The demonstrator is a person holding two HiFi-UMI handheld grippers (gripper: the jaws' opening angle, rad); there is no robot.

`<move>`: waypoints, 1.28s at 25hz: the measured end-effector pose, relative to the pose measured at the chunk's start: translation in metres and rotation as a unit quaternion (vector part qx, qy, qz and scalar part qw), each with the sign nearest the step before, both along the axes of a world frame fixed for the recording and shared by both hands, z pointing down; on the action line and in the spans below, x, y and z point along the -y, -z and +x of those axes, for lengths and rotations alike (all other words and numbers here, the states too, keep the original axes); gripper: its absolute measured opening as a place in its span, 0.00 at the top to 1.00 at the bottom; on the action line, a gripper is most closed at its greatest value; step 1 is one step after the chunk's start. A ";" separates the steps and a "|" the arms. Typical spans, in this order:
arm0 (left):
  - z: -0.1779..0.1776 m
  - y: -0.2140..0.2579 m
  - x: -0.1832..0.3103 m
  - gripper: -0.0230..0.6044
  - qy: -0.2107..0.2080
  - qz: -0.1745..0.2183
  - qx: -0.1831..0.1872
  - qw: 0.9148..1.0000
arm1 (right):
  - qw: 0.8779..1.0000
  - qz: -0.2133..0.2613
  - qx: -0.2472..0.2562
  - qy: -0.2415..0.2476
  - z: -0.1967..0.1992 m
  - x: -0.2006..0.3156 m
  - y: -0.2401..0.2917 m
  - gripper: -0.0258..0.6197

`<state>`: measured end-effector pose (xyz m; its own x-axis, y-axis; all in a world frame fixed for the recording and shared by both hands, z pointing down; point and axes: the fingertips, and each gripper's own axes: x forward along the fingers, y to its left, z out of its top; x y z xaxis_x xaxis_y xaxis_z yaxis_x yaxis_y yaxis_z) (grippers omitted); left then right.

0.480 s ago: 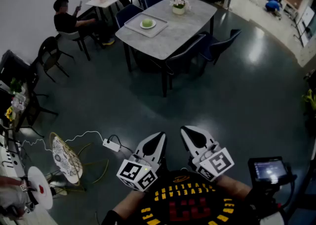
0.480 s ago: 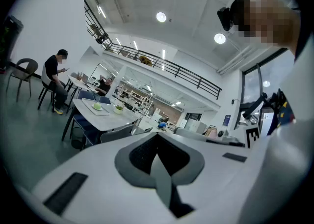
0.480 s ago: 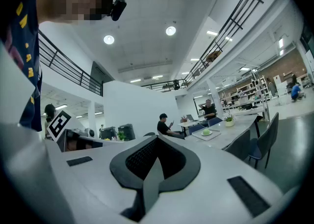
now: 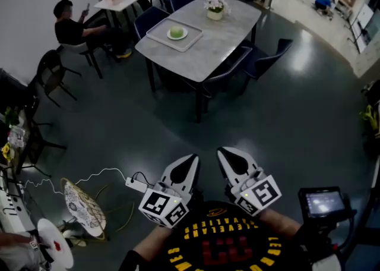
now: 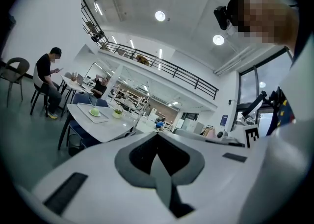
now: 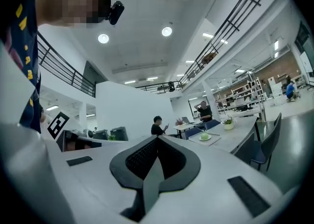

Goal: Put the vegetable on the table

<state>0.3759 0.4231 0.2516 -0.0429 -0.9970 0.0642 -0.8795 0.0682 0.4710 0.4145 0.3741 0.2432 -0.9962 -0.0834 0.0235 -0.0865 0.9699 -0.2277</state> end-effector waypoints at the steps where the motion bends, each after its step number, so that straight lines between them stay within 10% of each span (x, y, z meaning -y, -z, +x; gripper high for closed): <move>1: -0.010 0.001 0.000 0.96 -0.001 0.002 0.002 1.000 | 1.000 0.000 0.000 -0.003 -0.010 0.001 0.000 0.95; 32: -0.250 -0.019 0.068 0.96 0.059 -0.018 -0.005 0.998 | 0.998 -0.016 -0.031 0.058 -0.266 0.076 -0.025 0.95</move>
<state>0.1262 0.3554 0.2704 -0.1588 -0.9822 0.1008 -0.8597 0.1877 0.4750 0.1481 0.2979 0.2682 -0.9958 0.0339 0.0855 0.0109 0.9667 -0.2556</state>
